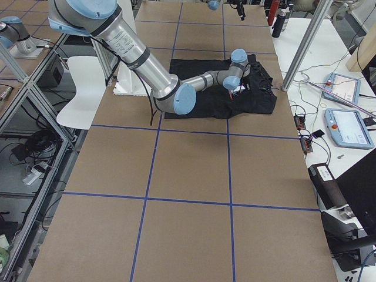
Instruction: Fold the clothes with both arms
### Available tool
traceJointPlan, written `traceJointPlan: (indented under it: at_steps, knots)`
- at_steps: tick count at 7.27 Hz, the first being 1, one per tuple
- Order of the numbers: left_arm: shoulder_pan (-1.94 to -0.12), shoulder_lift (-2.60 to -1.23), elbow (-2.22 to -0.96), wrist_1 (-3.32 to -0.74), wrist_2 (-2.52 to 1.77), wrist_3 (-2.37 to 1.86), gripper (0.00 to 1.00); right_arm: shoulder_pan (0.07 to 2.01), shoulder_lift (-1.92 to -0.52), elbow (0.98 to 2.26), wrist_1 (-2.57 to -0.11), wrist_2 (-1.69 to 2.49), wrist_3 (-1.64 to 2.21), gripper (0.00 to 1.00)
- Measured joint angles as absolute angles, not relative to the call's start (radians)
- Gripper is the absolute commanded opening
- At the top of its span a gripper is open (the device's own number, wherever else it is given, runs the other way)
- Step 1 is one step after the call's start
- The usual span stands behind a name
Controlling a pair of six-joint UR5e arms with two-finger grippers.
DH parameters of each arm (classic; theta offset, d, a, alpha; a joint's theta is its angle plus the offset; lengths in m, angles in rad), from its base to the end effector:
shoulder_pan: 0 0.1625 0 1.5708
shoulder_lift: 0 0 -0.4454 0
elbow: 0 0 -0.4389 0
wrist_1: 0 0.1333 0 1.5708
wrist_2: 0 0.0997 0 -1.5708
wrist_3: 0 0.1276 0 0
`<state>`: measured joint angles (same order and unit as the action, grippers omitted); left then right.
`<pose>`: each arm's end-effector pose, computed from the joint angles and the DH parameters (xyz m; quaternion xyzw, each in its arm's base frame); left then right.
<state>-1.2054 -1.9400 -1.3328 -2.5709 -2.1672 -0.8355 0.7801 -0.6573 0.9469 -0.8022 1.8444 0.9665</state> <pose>0.2046 -0.7074 0.4752 0.2826 0.4941 -0.0348 0.8215 -0.5910 -0.7238 0.2827 0.2285 -0.4601 0.0065 0.8579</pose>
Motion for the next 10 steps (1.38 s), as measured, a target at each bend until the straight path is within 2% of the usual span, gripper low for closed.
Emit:
traceJointPlan:
  at_steps: [3,6,10]
  knots:
    - [-1.182,-1.965,-1.320,-2.570,-2.162,-0.844,0.99,0.784,-0.658,0.972,-0.799,1.853,1.005,1.00]
    - [-1.076,-2.068,-1.260,-2.569,-2.025,-0.957,0.99,0.804,-0.672,1.064,-0.802,1.915,1.166,1.00]
    - [-0.989,-2.205,-1.006,-2.640,-1.829,-0.995,0.92,0.809,-0.706,1.150,-0.807,1.926,1.248,1.00]
